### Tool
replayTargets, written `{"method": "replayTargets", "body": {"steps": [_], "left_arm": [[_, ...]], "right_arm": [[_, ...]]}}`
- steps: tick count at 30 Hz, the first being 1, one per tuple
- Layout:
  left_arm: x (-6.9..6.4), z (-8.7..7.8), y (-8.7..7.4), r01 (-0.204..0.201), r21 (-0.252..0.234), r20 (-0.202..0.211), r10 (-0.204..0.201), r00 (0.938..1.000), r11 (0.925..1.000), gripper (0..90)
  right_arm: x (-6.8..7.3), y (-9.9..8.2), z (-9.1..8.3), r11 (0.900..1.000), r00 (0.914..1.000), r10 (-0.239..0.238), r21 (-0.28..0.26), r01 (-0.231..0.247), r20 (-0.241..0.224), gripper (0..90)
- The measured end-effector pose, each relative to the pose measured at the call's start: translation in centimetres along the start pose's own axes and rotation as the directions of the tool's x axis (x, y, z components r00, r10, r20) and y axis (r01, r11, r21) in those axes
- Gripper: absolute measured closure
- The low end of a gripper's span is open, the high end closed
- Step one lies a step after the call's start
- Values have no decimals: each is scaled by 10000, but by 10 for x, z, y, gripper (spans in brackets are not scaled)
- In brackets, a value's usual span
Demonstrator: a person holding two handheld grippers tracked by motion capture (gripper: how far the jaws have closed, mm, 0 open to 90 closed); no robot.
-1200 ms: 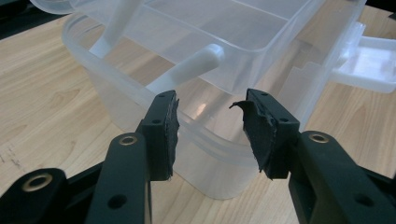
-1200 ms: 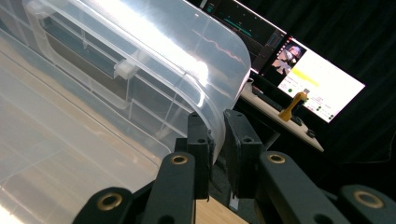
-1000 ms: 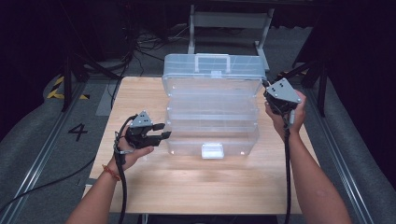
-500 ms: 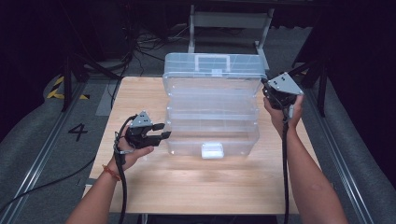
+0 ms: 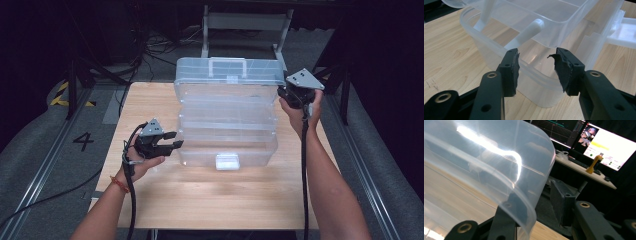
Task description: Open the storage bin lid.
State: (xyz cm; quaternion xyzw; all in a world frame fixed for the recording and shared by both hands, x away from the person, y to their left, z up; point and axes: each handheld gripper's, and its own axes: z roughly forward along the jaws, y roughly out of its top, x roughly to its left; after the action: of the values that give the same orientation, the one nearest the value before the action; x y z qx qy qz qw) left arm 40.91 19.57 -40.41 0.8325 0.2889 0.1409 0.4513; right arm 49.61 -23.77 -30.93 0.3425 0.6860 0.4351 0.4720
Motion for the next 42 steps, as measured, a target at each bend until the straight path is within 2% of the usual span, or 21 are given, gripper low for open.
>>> {"method": "replayTargets", "body": {"steps": [4,5,7,9,14,16,19,23,27,30,34,36,37,42], "left_arm": [[0,0,-1,30,-48,4,-30,10000,10000,553],[0,0,-1,33,-53,2,-33,10000,10000,554],[0,0,-1,44,-58,-13,-44,10000,10000,554],[0,0,-1,44,-55,-16,-44,10000,10000,554],[1,1,-1,6,-66,15,-6,10000,10000,552],[1,1,0,3,-51,-59,-3,10000,10000,552],[1,2,0,39,-29,-41,-39,10000,10000,554],[2,2,0,78,-51,-7,-78,10000,10000,550],[2,2,0,18,-45,-26,-18,10000,10000,548],[2,2,0,25,-42,-32,-25,10000,10000,547],[2,2,0,8,-25,-39,-8,10000,10000,547],[2,3,1,95,-15,19,-95,10000,10000,545],[3,3,1,1,13,34,-1,10000,10000,544],[2,5,2,65,20,-84,-65,9999,10000,543]], "right_arm": [[-2,-4,0,9995,9992,285,-152,-289,-267,661],[-3,-5,0,9994,9981,341,-88,-346,-511,641],[-2,-7,2,9997,9983,83,227,-70,-583,645],[-3,-8,2,9997,9981,65,223,-52,-620,646],[-8,-10,8,9979,9941,647,116,-639,-872,654],[-9,-12,12,9963,9909,829,316,-800,-1061,646],[-7,-15,19,9957,9921,671,711,-597,-1061,644],[-12,-17,23,9910,9835,1193,773,-1095,-1364,650],[-11,-18,29,9905,9868,1075,982,-959,-1210,657],[-12,-17,32,9890,9862,1113,1114,-978,-1224,658],[-16,-16,37,9854,9810,1332,1245,-1159,-1412,657],[-19,-15,41,9814,9748,1526,1414,-1301,-1629,654],[-21,-14,42,9805,9739,1541,1473,-1299,-1665,652],[-21,-10,49,9828,9818,1138,1618,-888,-1523,649]]}}
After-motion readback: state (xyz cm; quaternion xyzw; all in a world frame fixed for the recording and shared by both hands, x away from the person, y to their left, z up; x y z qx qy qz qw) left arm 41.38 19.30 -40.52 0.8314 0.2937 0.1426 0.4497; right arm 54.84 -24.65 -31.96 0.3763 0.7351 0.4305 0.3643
